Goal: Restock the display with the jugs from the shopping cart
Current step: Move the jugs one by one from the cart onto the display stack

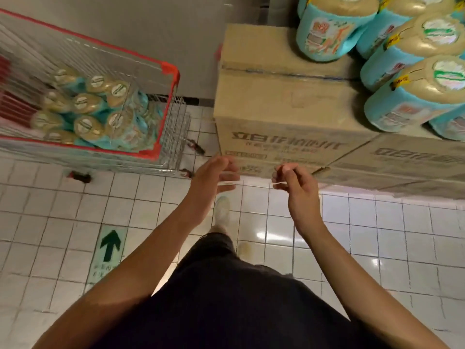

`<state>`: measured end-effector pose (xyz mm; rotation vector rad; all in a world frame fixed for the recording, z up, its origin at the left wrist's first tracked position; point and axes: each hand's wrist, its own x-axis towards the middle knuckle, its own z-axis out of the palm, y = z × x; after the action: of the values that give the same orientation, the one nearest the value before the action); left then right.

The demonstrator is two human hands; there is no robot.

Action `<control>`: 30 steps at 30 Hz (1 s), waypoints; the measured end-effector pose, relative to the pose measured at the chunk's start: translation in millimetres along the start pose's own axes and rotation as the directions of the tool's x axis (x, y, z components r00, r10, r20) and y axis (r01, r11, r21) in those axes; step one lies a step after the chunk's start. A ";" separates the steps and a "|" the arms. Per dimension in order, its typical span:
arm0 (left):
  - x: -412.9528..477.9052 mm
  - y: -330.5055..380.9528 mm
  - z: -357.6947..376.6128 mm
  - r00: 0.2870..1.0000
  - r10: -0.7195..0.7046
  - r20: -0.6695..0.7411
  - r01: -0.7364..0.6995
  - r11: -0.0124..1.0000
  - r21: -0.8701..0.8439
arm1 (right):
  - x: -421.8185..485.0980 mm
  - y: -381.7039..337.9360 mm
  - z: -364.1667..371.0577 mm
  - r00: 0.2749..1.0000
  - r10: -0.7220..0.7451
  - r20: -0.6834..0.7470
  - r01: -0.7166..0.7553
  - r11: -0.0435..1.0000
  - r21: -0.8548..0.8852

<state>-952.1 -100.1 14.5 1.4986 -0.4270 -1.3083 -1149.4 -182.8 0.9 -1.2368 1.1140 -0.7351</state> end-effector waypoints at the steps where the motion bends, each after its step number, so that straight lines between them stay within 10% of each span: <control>1: -15.7 -8.2 -13.3 1.000 0.017 -0.022 -0.018 1.000 -0.022 | -10.5 3.5 9.9 0.999 -0.005 0.037 0.006 1.000 -0.004; 17: -196.2 -67.2 -332.2 0.808 -0.032 -0.588 -0.125 0.967 -0.224 | -88.1 8.2 353.8 0.766 0.112 0.633 -0.010 0.987 -0.162; 30: -148.2 -3.4 -544.4 0.778 -0.029 -0.627 -0.121 0.973 -0.195 | -35.3 -5.7 568.5 0.704 0.164 0.691 0.021 0.968 -0.251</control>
<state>-528.1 271.9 3.2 1.6098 0.1232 -0.7115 -628.4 47.3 -9.2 -1.4921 0.5954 -0.0084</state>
